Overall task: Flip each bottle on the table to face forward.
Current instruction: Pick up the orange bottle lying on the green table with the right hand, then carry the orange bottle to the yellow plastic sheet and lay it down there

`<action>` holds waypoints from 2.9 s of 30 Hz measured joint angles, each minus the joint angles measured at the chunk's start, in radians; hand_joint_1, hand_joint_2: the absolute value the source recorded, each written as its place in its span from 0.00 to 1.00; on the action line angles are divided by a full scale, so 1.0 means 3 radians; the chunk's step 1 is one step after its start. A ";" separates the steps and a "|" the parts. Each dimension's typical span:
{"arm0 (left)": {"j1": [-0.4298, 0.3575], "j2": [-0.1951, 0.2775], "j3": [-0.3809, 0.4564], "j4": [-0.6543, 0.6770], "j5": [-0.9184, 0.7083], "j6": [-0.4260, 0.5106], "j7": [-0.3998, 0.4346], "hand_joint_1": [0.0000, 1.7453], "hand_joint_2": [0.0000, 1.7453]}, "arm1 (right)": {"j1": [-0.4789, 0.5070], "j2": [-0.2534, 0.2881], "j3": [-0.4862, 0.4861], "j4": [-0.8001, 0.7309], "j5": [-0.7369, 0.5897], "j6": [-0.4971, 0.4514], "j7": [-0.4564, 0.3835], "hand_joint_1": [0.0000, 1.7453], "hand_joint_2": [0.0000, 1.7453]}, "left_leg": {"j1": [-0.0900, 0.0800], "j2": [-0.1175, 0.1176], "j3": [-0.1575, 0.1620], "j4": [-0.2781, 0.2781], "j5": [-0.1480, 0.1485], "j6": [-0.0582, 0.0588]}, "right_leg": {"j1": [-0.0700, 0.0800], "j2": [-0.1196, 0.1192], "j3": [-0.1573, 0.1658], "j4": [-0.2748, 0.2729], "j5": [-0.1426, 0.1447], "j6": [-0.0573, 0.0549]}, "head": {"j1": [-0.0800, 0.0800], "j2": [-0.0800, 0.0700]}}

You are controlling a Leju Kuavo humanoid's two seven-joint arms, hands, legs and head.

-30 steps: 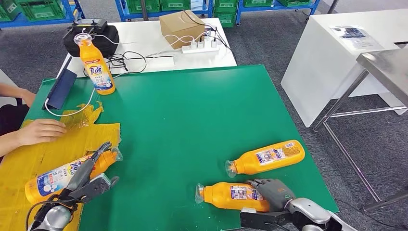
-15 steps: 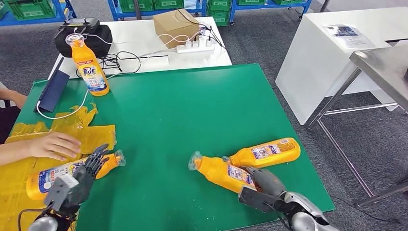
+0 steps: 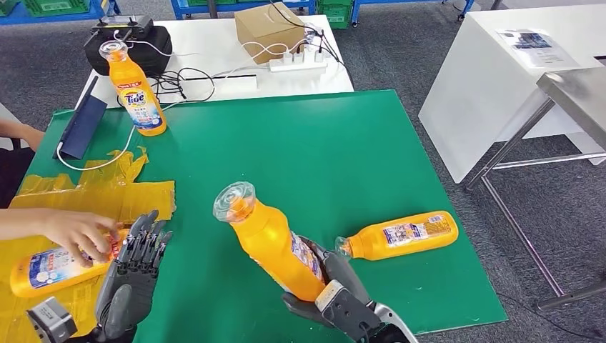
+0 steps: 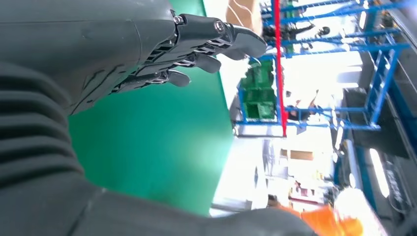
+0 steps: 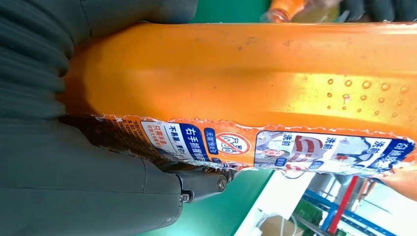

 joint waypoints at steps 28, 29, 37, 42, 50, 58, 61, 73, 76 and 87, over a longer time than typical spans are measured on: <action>-0.0013 -0.0011 -0.0480 -0.0177 -0.0215 0.0174 -0.0073 0.00 1.00 | -0.0104 0.0110 0.0435 0.0141 0.0072 -0.0050 0.0153 1.00 1.00 | -0.0002 -0.0001 -0.0003 0.0000 0.0000 0.0000 | -0.0002 -0.0001 -0.0002 0.0000 0.0000 0.0000 | -0.0001 0.0000; -0.0013 -0.0011 -0.0482 -0.0177 -0.0215 0.0174 -0.0073 0.00 1.00 | -0.0104 0.0110 0.0435 0.0141 0.0072 -0.0050 0.0153 1.00 1.00 | -0.0002 -0.0001 -0.0003 0.0000 0.0000 0.0000 | -0.0002 -0.0001 -0.0002 0.0000 0.0000 0.0000 | -0.0001 0.0000; -0.0013 -0.0011 -0.0483 -0.0177 -0.0215 0.0174 -0.0073 0.00 1.00 | -0.0107 0.0110 0.0436 0.0153 0.0072 -0.0050 0.0153 1.00 1.00 | -0.0002 -0.0001 -0.0003 0.0000 0.0000 0.0000 | -0.0002 -0.0001 -0.0002 0.0000 0.0000 0.0000 | 0.0000 0.0000; -0.0013 -0.0011 -0.0483 -0.0177 -0.0215 0.0174 -0.0073 0.00 1.00 | -0.0107 0.0110 0.0436 0.0160 0.0072 -0.0050 0.0153 1.00 1.00 | -0.0002 -0.0001 -0.0003 0.0000 0.0000 0.0000 | -0.0002 -0.0001 -0.0002 0.0000 0.0000 0.0000 | -0.0001 0.0000; -0.0013 -0.0011 -0.0483 -0.0179 -0.0215 0.0174 -0.0073 0.00 1.00 | -0.0107 0.0110 0.0436 0.0166 0.0072 -0.0050 0.0153 1.00 1.00 | -0.0002 -0.0001 -0.0003 0.0000 0.0000 0.0000 | -0.0003 -0.0001 -0.0002 0.0000 0.0000 0.0000 | -0.0001 0.0000; -0.0015 0.0025 -0.0633 -0.0123 -0.0021 0.0028 0.0264 0.00 1.00 | -0.0346 0.0098 0.0655 0.0259 0.0541 0.0294 0.0281 1.00 1.00 | -0.0002 0.0002 -0.0004 0.0000 0.0000 0.0000 | -0.0003 -0.0001 -0.0005 0.0000 0.0000 0.0000 | 0.0000 0.0000; -0.0018 0.0078 -0.0828 -0.0050 0.0005 0.0189 0.0218 0.00 1.00 | -0.0491 0.0144 0.0833 0.0385 0.0620 0.0320 0.0335 1.00 1.00 | -0.0002 -0.0005 -0.0005 0.0000 0.0002 0.0000 | -0.0002 -0.0010 -0.0004 0.0000 0.0000 0.0000 | 0.0000 0.0000; -0.0062 0.0273 -0.1063 0.0008 0.0103 0.0335 0.0210 0.00 1.00 | -0.0672 0.0160 0.1029 0.0548 0.0611 0.0303 0.0349 1.00 1.00 | -0.0003 -0.0013 -0.0009 0.0000 0.0003 0.0000 | -0.0003 -0.0014 -0.0005 0.0001 -0.0001 0.0000 | 0.0000 0.0000; -0.0063 0.0292 -0.1070 0.0008 0.0104 0.0352 0.0210 0.00 1.00 | -0.0682 0.0160 0.1046 0.0567 0.0610 0.0301 0.0349 1.00 1.00 | -0.0003 -0.0013 -0.0009 0.0000 0.0003 0.0000 | -0.0003 -0.0014 -0.0005 0.0001 -0.0001 0.0000 | 0.0000 0.0000; -0.0064 0.0328 -0.1086 0.0008 0.0104 0.0366 0.0205 1.00 1.00 | -0.0701 0.0161 0.1062 0.0601 0.0601 0.0298 0.0342 1.00 1.00 | -0.0003 -0.0013 -0.0009 0.0000 0.0003 0.0000 | -0.0003 -0.0014 -0.0005 0.0001 -0.0001 0.0000 | 0.0000 0.0000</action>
